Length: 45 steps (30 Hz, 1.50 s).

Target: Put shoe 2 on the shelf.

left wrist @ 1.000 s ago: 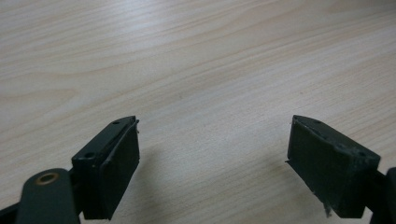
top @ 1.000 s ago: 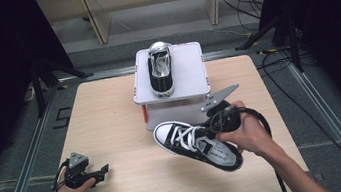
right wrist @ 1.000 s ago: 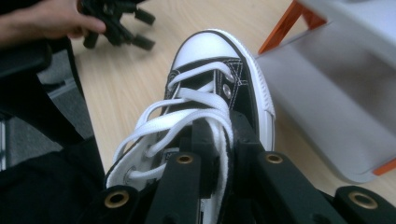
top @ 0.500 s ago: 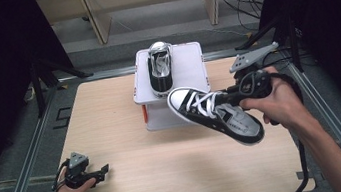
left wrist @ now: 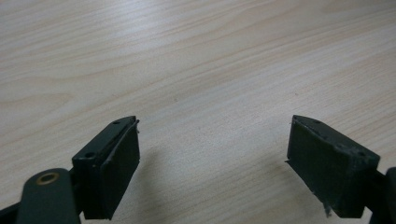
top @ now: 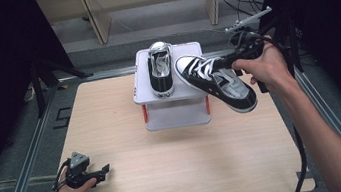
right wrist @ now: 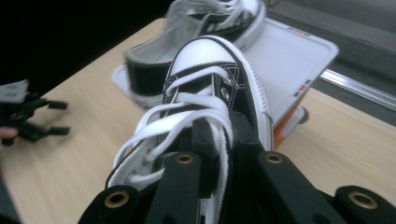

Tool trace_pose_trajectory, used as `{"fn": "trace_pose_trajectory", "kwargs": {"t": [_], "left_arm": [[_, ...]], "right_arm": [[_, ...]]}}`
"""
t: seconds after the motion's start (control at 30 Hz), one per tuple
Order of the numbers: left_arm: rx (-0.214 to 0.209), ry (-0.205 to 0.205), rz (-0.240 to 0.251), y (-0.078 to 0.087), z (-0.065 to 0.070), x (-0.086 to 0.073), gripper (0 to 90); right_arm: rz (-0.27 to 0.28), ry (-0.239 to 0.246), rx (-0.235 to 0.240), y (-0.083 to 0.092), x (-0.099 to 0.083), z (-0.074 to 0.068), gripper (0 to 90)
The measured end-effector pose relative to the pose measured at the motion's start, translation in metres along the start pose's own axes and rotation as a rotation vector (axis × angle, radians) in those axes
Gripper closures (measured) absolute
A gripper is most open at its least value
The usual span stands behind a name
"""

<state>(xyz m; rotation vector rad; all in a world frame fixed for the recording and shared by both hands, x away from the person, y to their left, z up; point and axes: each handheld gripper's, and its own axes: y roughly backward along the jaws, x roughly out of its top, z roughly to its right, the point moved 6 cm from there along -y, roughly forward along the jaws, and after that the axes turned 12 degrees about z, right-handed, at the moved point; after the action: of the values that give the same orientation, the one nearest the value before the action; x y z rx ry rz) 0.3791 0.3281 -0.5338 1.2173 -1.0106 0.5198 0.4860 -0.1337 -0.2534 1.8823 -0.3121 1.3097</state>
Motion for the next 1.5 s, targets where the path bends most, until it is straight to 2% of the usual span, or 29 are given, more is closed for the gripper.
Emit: {"fn": "trace_pose_trajectory", "kwargs": {"t": [0.03, 0.07, 0.13, 0.17, 0.2, 0.23, 0.3, 0.37, 0.4, 0.47, 0.53, 0.6, 0.73, 0.8, 0.9, 0.97, 1.0, 1.03, 1.07, 1.17, 1.37, 1.5], "left_arm": [[-0.010, -0.032, -0.028, 0.003, -0.003, -0.001, 16.8], [-0.006, -0.026, -0.026, 0.002, -0.002, -0.001, 16.7], [-0.009, -0.028, -0.025, 0.002, -0.002, -0.001, 16.8], [-0.002, 0.003, -0.002, 0.001, 0.000, 0.000, 16.7], [0.007, -0.004, -0.003, 0.000, -0.001, 0.000, 16.8], [0.002, -0.003, -0.001, 0.000, 0.000, 0.000, 16.8], [0.001, -0.002, -0.001, 0.000, 0.000, 0.000, 16.8], [0.005, -0.004, -0.003, 0.000, 0.000, 0.000, 16.8], [0.001, -0.004, -0.002, 0.000, 0.000, 0.000, 16.8], [-0.004, 0.001, 0.002, 0.000, 0.000, 0.000, 16.8], [-0.010, 0.007, 0.004, 0.000, 0.000, 0.000, 16.8], [-0.009, 0.004, 0.002, 0.000, -0.001, 0.000, 16.7], [-0.016, -0.005, 0.001, 0.001, 0.000, 0.001, 16.7], [-0.017, -0.002, 0.007, 0.001, 0.000, 0.002, 16.7], [-0.019, -0.001, 0.010, 0.001, 0.000, 0.002, 16.7], [-0.020, -0.003, 0.019, 0.002, 0.001, 0.003, 16.7], [-0.013, -0.016, 0.014, 0.002, 0.001, 0.003, 16.7], [-0.016, -0.021, 0.014, 0.002, 0.001, 0.003, 16.7], [-0.020, -0.017, 0.021, 0.003, 0.002, 0.004, 16.7], [-0.019, -0.017, 0.016, 0.003, 0.002, 0.004, 16.7], [-0.018, -0.017, 0.014, 0.002, 0.002, 0.003, 16.7], [-0.014, -0.015, 0.013, 0.002, 0.001, 0.003, 16.7]], "right_arm": [[0.004, -0.006, -0.016, -0.004, 0.002, 0.005, 84.1], [-0.009, -0.043, -0.036, -0.007, 0.003, 0.007, 84.1], [-0.008, -0.059, -0.061, -0.015, 0.008, 0.014, 84.1], [0.000, -0.060, -0.066, -0.020, 0.011, 0.018, 84.1], [0.005, -0.081, -0.087, -0.024, 0.014, 0.022, 84.0], [0.014, -0.079, -0.092, -0.028, 0.016, 0.024, 84.0], [0.013, -0.124, -0.120, -0.037, 0.020, 0.029, 84.0], [0.021, -0.132, -0.143, -0.047, 0.024, 0.036, 84.0], [0.015, -0.161, -0.166, -0.051, 0.025, 0.037, 84.0], [0.026, -0.184, -0.206, -0.061, 0.029, 0.043, 84.0], [0.024, -0.194, -0.226, -0.068, 0.032, 0.046, 83.9], [0.023, -0.228, -0.258, -0.076, 0.034, 0.048, 83.9], [0.042, -0.262, -0.277, -0.095, 0.037, 0.051, 83.9], [0.053, -0.307, -0.286, -0.103, 0.038, 0.051, 83.8], [0.061, -0.311, -0.289, -0.115, 0.036, 0.052, 83.9], [0.063, -0.338, -0.294, -0.121, 0.037, 0.050, 83.8], [0.060, -0.309, -0.300, -0.122, 0.038, 0.051, 83.9], [0.048, -0.313, -0.320, -0.123, 0.039, 0.050, 83.8], [0.046, -0.310, -0.321, -0.123, 0.041, 0.050, 83.8], [0.065, -0.315, -0.351, -0.121, 0.046, 0.054, 83.8], [0.057, -0.305, -0.356, -0.121, 0.048, 0.057, 83.7], [0.052, -0.308, -0.360, -0.128, 0.047, 0.057, 83.7]]}}
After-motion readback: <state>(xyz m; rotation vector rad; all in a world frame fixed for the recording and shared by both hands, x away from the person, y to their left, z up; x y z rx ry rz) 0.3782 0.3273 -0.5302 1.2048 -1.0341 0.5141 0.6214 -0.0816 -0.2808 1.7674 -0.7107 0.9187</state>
